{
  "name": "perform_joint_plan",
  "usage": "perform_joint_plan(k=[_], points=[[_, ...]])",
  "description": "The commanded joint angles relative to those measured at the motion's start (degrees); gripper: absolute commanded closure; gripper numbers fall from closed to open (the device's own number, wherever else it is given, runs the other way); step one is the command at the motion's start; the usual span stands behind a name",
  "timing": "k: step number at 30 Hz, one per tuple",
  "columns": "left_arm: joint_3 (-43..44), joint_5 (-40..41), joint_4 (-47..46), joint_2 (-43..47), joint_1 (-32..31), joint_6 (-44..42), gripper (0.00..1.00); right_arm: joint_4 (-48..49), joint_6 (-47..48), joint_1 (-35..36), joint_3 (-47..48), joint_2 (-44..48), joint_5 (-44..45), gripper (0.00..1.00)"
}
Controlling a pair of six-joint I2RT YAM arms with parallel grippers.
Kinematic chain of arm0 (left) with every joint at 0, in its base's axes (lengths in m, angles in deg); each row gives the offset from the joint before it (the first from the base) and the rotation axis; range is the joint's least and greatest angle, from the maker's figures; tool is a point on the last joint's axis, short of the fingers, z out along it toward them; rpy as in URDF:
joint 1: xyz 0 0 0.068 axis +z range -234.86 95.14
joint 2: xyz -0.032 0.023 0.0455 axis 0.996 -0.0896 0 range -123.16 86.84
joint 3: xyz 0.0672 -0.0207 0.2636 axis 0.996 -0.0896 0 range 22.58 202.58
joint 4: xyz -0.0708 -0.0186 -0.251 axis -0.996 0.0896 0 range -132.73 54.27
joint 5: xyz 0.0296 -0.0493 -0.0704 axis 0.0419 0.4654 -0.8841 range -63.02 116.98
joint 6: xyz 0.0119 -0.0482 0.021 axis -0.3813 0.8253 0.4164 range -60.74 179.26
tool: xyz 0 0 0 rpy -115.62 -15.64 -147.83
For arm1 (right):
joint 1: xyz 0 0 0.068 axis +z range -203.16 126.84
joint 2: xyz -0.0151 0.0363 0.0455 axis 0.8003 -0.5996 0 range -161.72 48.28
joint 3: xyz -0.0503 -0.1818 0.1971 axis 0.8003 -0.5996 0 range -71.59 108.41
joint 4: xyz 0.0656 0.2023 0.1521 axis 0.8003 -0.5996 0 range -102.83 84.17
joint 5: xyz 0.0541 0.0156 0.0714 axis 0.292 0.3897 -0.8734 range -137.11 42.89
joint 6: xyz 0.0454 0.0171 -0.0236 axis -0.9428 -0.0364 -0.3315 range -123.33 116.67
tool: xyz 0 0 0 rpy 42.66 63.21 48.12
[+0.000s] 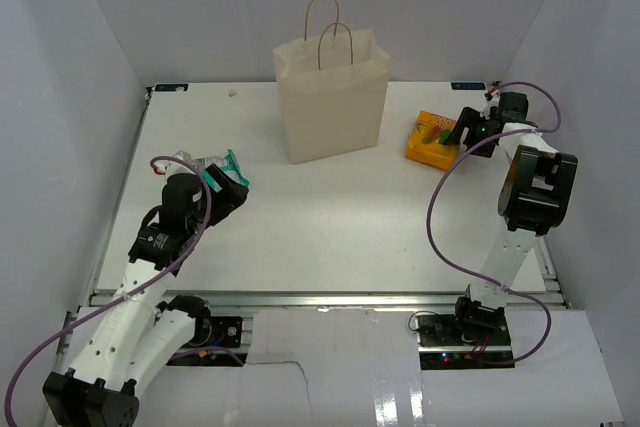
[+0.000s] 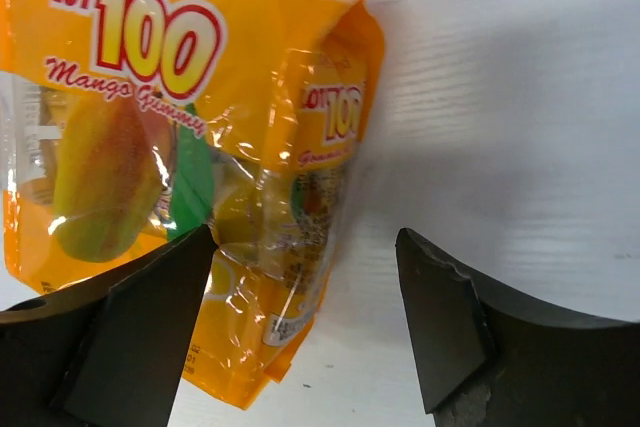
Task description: Place the snacks into the paper bag
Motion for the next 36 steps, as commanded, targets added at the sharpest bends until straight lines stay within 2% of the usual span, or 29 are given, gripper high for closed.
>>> perform_joint_plan(k=[1, 5, 8, 9, 11, 14, 15, 17, 27, 36], points=[[2.03, -1.05, 0.85, -0.36, 0.10, 0.39, 0.09, 1.83, 1.46, 0.58, 1.81, -1.16, -5.07, 0.21], [2.03, -1.06, 0.85, -0.54, 0.10, 0.38, 0.09, 1.83, 0.41, 0.49, 0.14, -3.00, -7.35, 0.27], [1.95, -1.06, 0.85, -0.54, 0.10, 0.30, 0.09, 1.48, 0.50, 0.49, 0.13, -4.23, -10.42, 0.42], [1.95, -1.14, 0.85, -0.54, 0.10, 0.21, 0.09, 1.48, 0.50, 0.49, 0.05, -4.32, -10.69, 0.50], [2.03, -1.06, 1.02, -0.37, 0.10, 0.12, 0.09, 1.48, 1.02, 0.40, 0.05, -3.89, -11.48, 0.57], [1.95, -0.88, 1.20, -0.10, 0.10, 0.12, 0.09, 1.66, 2.69, -0.03, 0.13, -2.40, -12.89, 0.72], [1.86, -0.79, 1.20, -0.01, 0.01, 0.21, 0.09, 1.83, 4.00, -0.21, -0.04, -1.96, -13.42, 0.81], [1.68, -0.97, 1.20, -0.19, 0.10, 0.30, 0.09, 1.83, 4.97, -0.30, -0.30, -0.46, -14.65, 0.90], [1.42, -0.88, 1.11, 0.16, 0.10, 0.21, 0.09, 3.67, 12.09, -0.30, -4.34, 9.55, -24.57, 0.92], [0.63, -0.62, 1.11, 1.57, 0.10, 0.21, 0.09, 5.17, 15.88, -0.21, -4.26, 18.08, -25.11, 0.92]])
